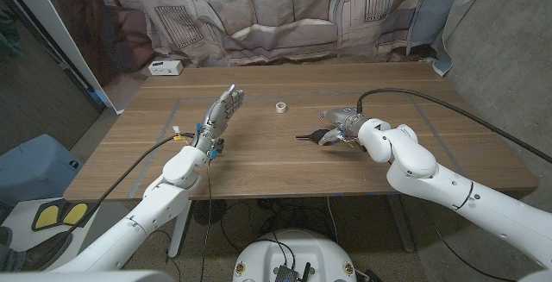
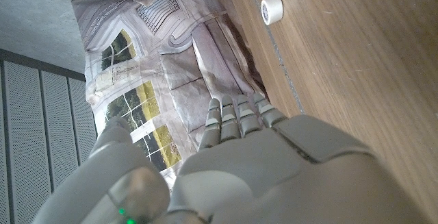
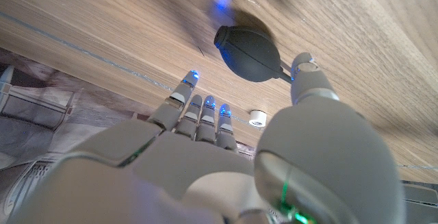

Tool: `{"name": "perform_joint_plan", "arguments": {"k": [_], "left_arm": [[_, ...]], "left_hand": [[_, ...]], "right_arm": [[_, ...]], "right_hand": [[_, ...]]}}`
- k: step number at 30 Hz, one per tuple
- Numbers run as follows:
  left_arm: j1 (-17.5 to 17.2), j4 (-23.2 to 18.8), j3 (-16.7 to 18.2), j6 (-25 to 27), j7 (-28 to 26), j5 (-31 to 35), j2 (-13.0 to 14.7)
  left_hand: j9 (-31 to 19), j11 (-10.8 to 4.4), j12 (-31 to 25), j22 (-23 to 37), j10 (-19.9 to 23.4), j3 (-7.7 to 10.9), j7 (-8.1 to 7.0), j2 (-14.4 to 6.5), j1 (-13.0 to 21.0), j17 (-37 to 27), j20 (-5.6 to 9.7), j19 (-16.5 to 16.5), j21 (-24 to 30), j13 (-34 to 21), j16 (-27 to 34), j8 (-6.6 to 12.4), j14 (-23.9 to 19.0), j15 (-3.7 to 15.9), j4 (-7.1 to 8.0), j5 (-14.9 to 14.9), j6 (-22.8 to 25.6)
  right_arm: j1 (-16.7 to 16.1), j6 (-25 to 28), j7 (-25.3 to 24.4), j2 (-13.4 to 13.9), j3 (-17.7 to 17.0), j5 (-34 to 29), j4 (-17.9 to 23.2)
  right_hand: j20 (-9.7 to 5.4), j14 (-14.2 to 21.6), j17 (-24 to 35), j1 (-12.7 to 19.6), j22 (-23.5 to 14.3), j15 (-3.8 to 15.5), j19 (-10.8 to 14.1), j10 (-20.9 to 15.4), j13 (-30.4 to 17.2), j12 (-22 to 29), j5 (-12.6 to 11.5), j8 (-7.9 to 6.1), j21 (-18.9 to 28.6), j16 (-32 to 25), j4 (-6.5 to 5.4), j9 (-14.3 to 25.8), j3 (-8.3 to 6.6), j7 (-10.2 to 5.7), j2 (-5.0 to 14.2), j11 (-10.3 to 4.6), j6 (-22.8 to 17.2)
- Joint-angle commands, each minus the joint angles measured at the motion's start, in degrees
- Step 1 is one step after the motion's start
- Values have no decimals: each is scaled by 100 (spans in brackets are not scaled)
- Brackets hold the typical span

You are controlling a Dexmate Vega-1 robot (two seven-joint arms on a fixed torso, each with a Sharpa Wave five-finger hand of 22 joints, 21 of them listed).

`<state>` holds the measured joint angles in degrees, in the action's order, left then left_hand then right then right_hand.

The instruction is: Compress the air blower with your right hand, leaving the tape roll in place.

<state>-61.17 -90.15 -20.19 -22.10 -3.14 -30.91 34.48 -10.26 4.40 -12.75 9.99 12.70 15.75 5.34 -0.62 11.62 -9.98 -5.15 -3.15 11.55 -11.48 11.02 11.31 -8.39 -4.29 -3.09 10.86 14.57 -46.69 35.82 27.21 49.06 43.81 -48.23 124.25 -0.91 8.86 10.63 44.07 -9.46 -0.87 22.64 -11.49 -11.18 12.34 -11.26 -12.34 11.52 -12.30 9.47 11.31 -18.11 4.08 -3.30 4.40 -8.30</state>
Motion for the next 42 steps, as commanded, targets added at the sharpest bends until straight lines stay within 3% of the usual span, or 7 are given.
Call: {"name": "perform_joint_plan", "arguments": {"k": [1,14,26,42], "left_arm": [[-13,30,-12,18,-6,-21,-29],[-43,82,-3,-66,-5,-31,-62],[-98,65,3,-68,-34,-46,-71],[-91,34,-11,-3,-81,-30,-82]], "left_hand": [[-18,-12,9,24,56,2,12,-30,4,-29,-23,-53,-11,-6,-15,-4,-64,-4,-40,-8,37],[-18,-3,9,24,65,1,17,-36,-1,-29,-24,-59,-12,-6,-13,-2,-76,-8,-47,-9,61],[-19,9,7,25,79,-2,22,-40,-6,-30,-22,-65,-12,-6,-13,3,-82,-4,-53,-10,93],[-20,16,1,25,108,-4,33,-48,-12,-30,-6,-100,-2,-6,-1,9,-126,-10,-63,-10,141]], "right_arm": [[42,-136,-17,-62,2,139,-208],[102,-23,-67,-179,162,-76,-348],[99,-158,-300,-257,136,82,-513],[99,-193,-498,-295,248,-6,-669]], "right_hand": [[-1,109,19,92,-26,26,103,-111,-14,57,-59,-45,62,-35,14,26,-45,-7,-19,3,-54],[25,341,24,143,-30,122,327,-302,-6,73,-64,-74,92,-78,-16,22,-34,-47,-60,-73,-212],[96,760,33,237,-34,174,761,-682,1,122,-80,-152,163,-160,-29,22,-57,-38,-71,-117,-560],[74,927,42,314,-34,236,903,-868,2,133,-91,-180,157,-183,-35,20,-84,-108,-39,-160,-733]]}}
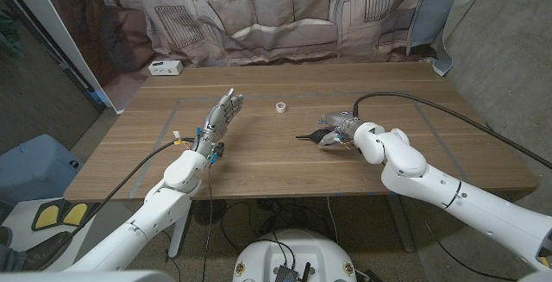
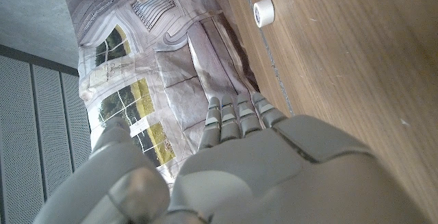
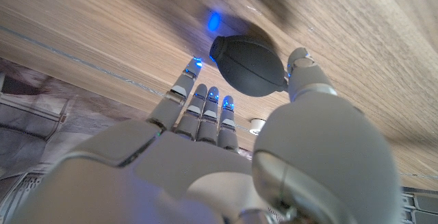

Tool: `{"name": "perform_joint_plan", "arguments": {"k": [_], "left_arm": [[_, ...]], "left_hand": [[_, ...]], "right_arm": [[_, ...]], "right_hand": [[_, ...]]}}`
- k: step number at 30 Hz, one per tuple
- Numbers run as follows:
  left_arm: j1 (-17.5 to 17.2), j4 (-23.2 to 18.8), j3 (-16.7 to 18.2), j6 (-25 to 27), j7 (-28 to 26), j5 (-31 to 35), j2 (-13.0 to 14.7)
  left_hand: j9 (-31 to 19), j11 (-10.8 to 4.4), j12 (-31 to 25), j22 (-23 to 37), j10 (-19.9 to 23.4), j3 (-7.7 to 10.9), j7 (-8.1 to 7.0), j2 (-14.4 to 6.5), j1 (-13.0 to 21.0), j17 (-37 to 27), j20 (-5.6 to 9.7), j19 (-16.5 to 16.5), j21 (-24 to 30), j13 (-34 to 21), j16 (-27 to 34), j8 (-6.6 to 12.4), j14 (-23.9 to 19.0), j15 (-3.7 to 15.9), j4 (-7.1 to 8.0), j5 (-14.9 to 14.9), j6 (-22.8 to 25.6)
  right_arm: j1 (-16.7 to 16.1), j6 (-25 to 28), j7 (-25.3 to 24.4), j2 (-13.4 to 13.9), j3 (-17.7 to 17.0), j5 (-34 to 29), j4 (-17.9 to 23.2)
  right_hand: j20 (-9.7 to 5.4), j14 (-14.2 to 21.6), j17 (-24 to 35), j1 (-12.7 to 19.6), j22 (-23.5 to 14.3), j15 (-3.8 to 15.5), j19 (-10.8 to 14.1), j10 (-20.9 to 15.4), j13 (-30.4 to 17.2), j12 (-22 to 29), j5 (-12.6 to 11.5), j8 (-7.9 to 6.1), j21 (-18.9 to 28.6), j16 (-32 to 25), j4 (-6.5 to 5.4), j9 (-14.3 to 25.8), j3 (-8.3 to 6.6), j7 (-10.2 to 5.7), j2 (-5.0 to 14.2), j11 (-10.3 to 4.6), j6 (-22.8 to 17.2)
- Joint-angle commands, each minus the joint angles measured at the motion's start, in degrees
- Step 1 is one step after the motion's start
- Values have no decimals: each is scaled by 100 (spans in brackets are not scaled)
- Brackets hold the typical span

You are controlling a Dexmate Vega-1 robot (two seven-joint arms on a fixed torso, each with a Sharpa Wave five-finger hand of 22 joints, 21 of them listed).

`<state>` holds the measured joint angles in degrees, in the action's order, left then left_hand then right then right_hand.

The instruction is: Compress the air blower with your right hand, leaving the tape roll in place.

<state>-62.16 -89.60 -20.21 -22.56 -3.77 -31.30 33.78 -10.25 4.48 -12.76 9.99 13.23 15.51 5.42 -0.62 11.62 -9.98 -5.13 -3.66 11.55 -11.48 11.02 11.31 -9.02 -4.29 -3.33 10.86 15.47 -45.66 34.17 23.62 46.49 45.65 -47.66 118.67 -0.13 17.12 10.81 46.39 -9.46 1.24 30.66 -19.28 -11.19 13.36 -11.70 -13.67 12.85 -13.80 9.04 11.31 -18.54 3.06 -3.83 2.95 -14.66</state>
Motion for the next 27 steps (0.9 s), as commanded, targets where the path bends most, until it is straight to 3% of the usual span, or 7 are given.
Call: {"name": "perform_joint_plan", "arguments": {"k": [1,27], "left_arm": [[11,-21,-12,46,-16,6,-13],[145,99,-80,38,54,-4,-95]], "left_hand": [[-20,12,1,25,55,21,22,-49,-12,-30,-6,-51,-2,-6,-2,9,-63,-8,-40,-10,52],[-22,-2,-1,25,83,22,34,-68,-17,-30,-2,-59,-7,-6,-2,9,-93,-11,-56,-10,105]], "right_arm": [[-5,-37,-149,-37,61,-56,-121],[-42,-151,-550,-141,34,220,-401]], "right_hand": [[-8,125,26,92,-34,35,115,-106,4,33,-48,-50,24,-40,8,21,-43,-12,21,-20,-115],[-154,725,38,419,-37,206,693,-657,5,74,-70,-162,89,-162,35,21,-123,-178,95,-267,-693]]}}
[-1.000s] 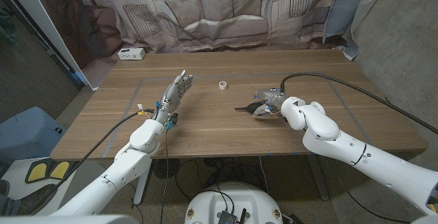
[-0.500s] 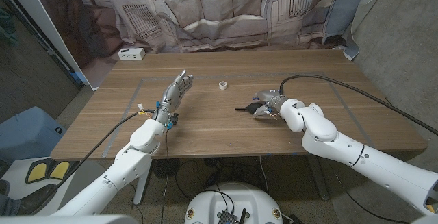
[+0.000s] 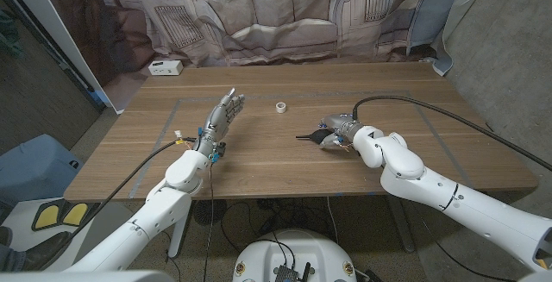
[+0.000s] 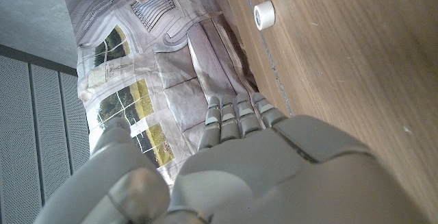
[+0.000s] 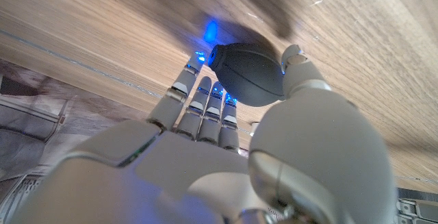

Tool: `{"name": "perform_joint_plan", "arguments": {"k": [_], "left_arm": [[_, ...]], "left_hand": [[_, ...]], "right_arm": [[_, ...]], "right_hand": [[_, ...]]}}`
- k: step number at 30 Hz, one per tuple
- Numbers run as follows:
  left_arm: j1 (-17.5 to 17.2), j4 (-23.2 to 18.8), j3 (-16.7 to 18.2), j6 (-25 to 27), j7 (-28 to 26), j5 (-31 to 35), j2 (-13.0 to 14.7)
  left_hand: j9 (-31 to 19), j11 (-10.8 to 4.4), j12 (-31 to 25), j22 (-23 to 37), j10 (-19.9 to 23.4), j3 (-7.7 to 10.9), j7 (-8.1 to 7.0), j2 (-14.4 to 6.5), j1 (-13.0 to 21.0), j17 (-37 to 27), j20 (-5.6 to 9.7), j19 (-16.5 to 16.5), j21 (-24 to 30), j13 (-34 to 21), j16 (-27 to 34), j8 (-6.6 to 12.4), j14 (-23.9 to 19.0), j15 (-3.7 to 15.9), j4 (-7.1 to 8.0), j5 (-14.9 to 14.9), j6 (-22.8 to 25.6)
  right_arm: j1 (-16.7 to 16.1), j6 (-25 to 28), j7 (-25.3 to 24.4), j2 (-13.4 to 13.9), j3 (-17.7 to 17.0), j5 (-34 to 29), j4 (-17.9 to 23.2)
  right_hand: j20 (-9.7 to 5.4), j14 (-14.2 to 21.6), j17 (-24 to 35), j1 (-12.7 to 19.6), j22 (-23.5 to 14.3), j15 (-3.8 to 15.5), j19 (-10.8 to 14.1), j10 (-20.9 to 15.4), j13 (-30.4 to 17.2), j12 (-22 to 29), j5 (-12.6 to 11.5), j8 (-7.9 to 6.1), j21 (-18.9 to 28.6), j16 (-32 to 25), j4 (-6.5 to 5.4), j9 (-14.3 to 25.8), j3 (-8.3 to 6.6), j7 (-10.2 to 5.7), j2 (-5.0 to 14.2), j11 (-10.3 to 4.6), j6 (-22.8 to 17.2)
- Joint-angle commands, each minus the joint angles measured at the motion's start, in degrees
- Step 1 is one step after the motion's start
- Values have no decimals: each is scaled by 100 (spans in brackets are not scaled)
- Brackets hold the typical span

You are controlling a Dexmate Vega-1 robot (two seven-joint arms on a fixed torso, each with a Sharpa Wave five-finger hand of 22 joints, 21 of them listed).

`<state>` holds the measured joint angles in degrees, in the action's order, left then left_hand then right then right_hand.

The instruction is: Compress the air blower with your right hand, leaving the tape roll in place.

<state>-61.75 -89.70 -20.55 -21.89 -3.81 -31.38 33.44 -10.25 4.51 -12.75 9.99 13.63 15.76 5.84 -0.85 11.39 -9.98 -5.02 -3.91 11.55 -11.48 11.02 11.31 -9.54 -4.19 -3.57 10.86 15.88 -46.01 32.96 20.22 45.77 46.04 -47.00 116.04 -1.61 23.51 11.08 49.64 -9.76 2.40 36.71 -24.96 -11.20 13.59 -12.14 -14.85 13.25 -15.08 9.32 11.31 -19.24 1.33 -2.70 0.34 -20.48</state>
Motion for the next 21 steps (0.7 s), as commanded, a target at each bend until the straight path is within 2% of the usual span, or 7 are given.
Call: {"name": "perform_joint_plan", "arguments": {"k": [1,6,21], "left_arm": [[116,119,-52,-30,64,5,-67],[164,177,-81,1,117,-34,-90],[127,310,-56,-92,126,-118,-153]], "left_hand": [[-22,-1,-2,25,46,-3,-7,-45,6,-30,-14,-34,-7,-6,-2,9,-42,-19,-32,-10,66],[-22,1,0,25,46,-2,-9,-49,6,-30,-14,-35,-8,-6,-3,7,-45,-18,-35,-10,69],[-23,10,-4,25,71,1,-2,-64,5,-30,-11,-39,-11,-6,-1,7,-66,-14,-45,-10,98]], "right_arm": [[-1,-27,-219,-75,5,159,-153],[-5,-43,-342,-93,24,195,-208],[71,-77,-394,-110,131,222,-260]], "right_hand": [[-11,114,12,95,-7,96,117,-110,6,52,-25,-47,54,-40,3,21,-54,-8,-16,-22,-129],[-48,314,25,181,-9,174,284,-318,6,82,-30,-85,77,-97,2,21,-75,-57,24,-75,-313],[-123,572,48,308,-15,261,579,-561,6,89,-23,-128,127,-174,1,19,-78,-119,66,-189,-566]]}}
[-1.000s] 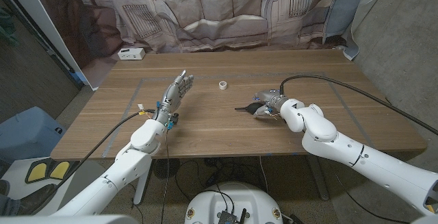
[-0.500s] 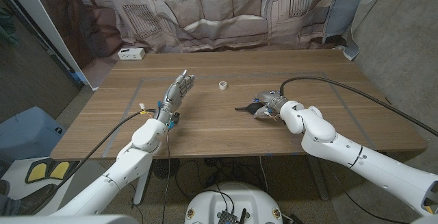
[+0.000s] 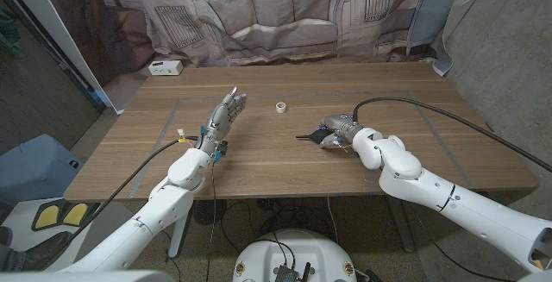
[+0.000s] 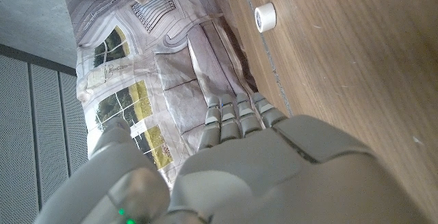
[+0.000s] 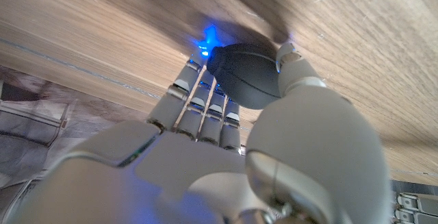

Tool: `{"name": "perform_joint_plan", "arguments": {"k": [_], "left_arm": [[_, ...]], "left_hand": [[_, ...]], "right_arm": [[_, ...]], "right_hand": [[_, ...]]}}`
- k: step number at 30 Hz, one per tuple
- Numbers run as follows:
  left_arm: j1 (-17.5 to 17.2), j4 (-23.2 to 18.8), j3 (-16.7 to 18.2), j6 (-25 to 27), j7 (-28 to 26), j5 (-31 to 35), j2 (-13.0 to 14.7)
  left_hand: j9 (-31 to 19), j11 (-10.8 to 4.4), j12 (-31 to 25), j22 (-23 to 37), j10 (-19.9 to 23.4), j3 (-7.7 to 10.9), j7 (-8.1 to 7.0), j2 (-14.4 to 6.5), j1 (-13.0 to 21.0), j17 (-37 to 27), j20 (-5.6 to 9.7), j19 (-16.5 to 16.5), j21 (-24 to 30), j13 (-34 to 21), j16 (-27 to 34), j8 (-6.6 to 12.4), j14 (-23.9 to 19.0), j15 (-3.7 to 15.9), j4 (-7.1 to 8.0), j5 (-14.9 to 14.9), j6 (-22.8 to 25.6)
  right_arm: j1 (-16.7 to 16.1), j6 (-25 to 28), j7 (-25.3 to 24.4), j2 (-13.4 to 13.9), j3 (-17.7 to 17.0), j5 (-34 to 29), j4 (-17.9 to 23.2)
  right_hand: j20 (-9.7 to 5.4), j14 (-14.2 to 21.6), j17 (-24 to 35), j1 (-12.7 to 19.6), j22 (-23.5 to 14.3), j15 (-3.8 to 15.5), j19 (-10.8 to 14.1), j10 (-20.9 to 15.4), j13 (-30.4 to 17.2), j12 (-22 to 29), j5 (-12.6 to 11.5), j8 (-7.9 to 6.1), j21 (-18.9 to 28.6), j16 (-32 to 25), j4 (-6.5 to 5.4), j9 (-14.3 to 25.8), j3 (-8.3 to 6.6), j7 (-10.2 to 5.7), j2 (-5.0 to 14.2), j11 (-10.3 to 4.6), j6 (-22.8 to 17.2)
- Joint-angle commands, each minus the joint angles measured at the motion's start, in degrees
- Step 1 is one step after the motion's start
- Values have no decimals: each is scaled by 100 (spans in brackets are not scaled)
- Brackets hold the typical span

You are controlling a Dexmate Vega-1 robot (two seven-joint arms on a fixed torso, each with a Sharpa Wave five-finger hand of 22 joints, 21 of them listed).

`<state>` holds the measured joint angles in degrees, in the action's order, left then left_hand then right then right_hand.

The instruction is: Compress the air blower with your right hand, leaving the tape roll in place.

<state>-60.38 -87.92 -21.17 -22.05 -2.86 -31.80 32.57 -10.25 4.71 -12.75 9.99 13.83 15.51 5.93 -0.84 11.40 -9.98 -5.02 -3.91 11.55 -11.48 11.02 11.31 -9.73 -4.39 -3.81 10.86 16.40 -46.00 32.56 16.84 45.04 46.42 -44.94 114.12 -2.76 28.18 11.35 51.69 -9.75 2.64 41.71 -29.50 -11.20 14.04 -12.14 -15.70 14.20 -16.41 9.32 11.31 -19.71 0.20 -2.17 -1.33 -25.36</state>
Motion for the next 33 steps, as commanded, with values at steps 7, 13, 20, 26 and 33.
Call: {"name": "perform_joint_plan", "arguments": {"k": [7,13,20,26,33], "left_arm": [[-14,162,18,-81,35,-108,-74],[13,212,6,-73,53,-131,-100],[41,293,-10,-153,115,-177,-169],[5,244,15,-136,65,-168,-142],[-18,255,33,-172,45,-185,-164]], "left_hand": [[-23,-4,-7,25,63,28,-10,-72,6,-30,-10,-47,-9,-6,2,7,-62,-1,-25,-10,55],[-24,-6,-8,25,71,31,-25,-79,7,-30,-10,-48,-10,-6,0,12,-65,-2,-29,-10,78],[-24,-18,-11,25,88,34,-15,-89,8,-29,-10,-37,-16,-6,-3,12,-66,1,-34,-11,92],[-25,-20,-17,25,110,37,-15,-96,9,-29,-8,-25,-21,-6,-3,11,-74,3,-37,-12,103],[-25,-14,-17,25,116,39,-14,-102,9,-29,-12,-22,-23,-6,-1,14,-84,10,-41,-13,120]], "right_arm": [[28,-77,-208,-16,31,100,-82],[14,-264,-292,-4,-126,514,-172],[80,-290,-349,3,-78,597,-267],[85,-350,-437,18,-74,688,-278],[32,-357,-655,32,-108,723,-244]], "right_hand": [[-55,312,35,173,-19,302,250,-252,6,51,-20,-82,65,-106,-5,19,-53,-96,62,-82,-253],[-112,595,61,302,-25,318,548,-426,5,46,-7,-94,140,-213,5,19,-69,-62,129,-28,-389],[-126,940,109,479,-25,319,953,-776,0,83,42,-156,240,-366,5,21,-57,-11,204,55,-702],[-159,1056,120,552,-26,338,1089,-812,-2,57,56,-144,272,-410,6,22,-68,35,249,156,-733],[-168,1130,136,610,-26,321,1193,-901,-6,56,72,-153,292,-442,1,24,-65,63,281,171,-816]]}}
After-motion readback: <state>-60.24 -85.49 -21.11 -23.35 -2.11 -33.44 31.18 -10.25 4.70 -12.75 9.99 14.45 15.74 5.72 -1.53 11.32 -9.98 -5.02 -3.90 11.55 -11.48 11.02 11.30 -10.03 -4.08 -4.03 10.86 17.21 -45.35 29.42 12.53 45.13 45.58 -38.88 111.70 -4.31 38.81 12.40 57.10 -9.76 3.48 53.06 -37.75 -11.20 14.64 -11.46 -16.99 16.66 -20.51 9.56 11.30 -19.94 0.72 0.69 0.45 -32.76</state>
